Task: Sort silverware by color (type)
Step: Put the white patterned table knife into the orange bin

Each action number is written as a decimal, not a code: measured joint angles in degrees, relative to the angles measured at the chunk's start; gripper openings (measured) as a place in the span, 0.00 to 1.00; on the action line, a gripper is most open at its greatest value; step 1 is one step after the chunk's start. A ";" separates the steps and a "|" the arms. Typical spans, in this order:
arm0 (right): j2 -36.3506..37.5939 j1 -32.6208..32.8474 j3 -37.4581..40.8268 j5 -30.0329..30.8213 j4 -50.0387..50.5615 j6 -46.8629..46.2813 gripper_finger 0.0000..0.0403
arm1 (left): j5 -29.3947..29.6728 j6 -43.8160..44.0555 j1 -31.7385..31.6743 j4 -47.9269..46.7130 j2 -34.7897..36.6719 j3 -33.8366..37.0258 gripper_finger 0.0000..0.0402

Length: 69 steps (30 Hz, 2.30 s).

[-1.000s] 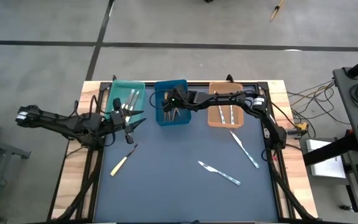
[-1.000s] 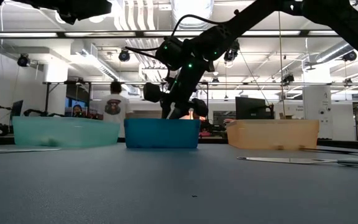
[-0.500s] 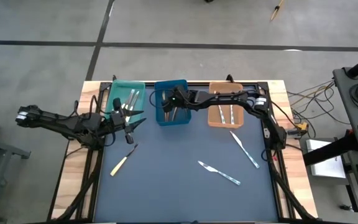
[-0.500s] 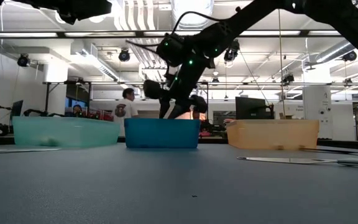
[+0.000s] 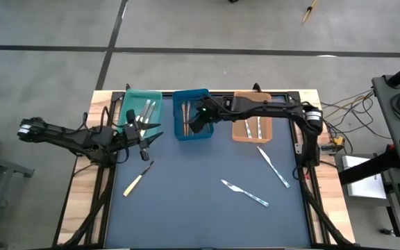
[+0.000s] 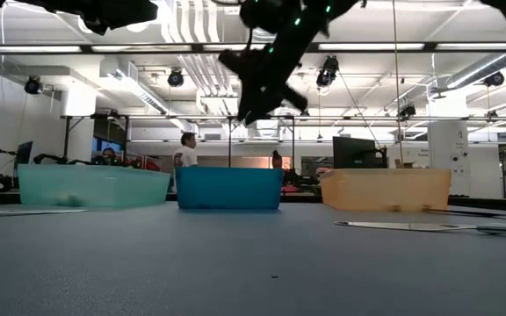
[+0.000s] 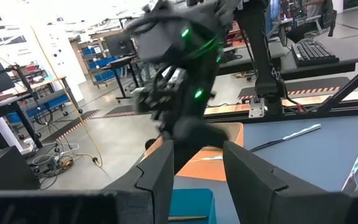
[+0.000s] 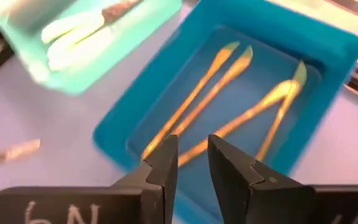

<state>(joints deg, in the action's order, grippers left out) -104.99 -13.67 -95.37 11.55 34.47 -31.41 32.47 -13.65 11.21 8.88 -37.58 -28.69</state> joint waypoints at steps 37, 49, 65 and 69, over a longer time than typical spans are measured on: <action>6.67 29.57 5.99 -6.02 28.88 1.44 0.16 | 0.00 -0.63 0.01 1.32 -2.84 -0.39 0.30; 6.73 39.98 16.64 -10.32 23.53 -5.71 0.07 | 0.00 -0.61 -0.01 1.42 -2.97 -0.42 0.30; 8.89 43.58 31.02 -8.20 12.11 -13.04 0.02 | 0.00 -0.39 0.01 1.42 -3.26 -0.42 0.30; 13.00 43.80 35.51 -3.37 5.64 -15.47 0.02 | 0.00 -0.39 0.01 1.40 -3.29 -0.42 0.30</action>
<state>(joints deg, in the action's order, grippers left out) -91.99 30.13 -59.86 8.18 40.11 -46.88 32.47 -14.04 11.22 10.29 -40.87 -29.10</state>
